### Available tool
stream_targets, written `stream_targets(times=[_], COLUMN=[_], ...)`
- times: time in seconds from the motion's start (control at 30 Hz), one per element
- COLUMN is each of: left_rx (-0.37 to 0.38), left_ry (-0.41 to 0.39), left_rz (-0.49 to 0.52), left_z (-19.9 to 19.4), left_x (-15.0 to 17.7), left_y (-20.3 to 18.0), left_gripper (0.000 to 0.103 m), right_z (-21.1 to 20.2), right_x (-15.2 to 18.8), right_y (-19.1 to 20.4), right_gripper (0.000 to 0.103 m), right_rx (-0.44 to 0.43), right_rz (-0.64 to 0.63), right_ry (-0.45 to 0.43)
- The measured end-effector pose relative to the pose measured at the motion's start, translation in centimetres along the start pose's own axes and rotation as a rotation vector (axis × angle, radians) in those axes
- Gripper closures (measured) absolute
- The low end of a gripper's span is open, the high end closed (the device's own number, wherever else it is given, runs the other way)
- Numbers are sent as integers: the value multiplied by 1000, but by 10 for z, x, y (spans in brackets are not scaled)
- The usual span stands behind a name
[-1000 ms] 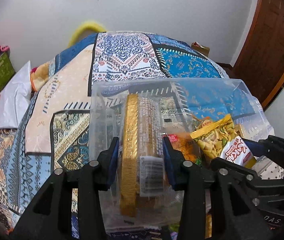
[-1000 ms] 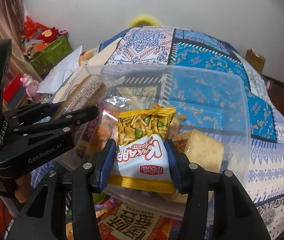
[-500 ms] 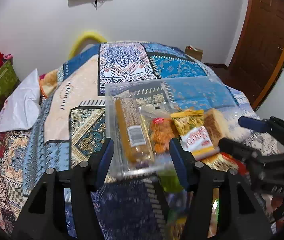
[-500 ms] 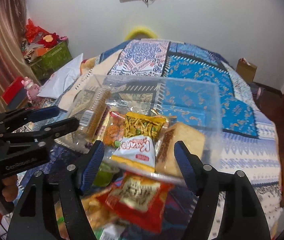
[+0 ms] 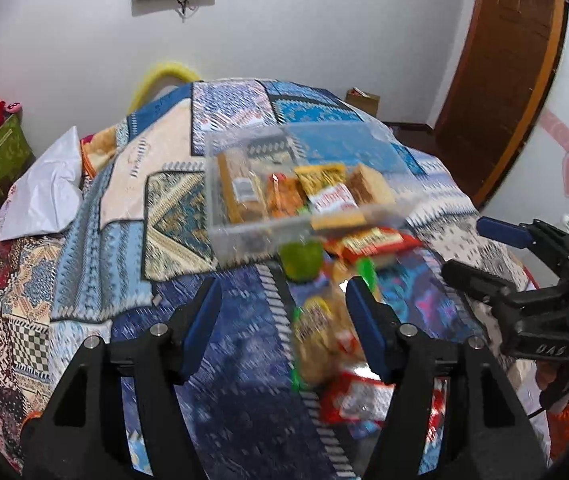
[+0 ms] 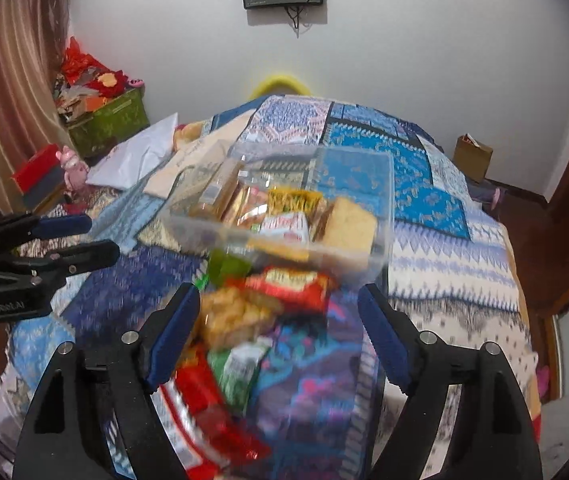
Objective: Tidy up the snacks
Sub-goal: 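Move both tools back over the remaining snack pile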
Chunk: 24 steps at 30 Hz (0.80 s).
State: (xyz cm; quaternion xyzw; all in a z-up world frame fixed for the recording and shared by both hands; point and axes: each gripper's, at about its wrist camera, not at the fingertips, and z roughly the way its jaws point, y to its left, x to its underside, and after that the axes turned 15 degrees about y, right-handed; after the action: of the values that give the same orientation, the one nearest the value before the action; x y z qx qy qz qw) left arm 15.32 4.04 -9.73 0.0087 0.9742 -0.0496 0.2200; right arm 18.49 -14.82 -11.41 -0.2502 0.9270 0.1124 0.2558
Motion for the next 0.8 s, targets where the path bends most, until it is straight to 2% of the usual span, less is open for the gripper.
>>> stream_targets(times=[0.33, 0.57, 0.7, 0.8], left_rx=[93, 70, 12, 14], left_ry=[55, 110, 99, 87], left_rz=[27, -7, -27, -34], left_z=[22, 58, 74, 78], left_x=[28, 17, 11, 11], left_y=[-34, -41, -40, -37], left_gripper=[39, 39, 39, 42], right_z=[12, 20, 24, 24], right_x=[40, 47, 48, 48], right_y=[-5, -16, -16, -14], right_gripper=[24, 24, 24, 24], right_rx=[-30, -69, -69, -74], right_rz=[27, 75, 76, 70], right_ry=[62, 88, 94, 98])
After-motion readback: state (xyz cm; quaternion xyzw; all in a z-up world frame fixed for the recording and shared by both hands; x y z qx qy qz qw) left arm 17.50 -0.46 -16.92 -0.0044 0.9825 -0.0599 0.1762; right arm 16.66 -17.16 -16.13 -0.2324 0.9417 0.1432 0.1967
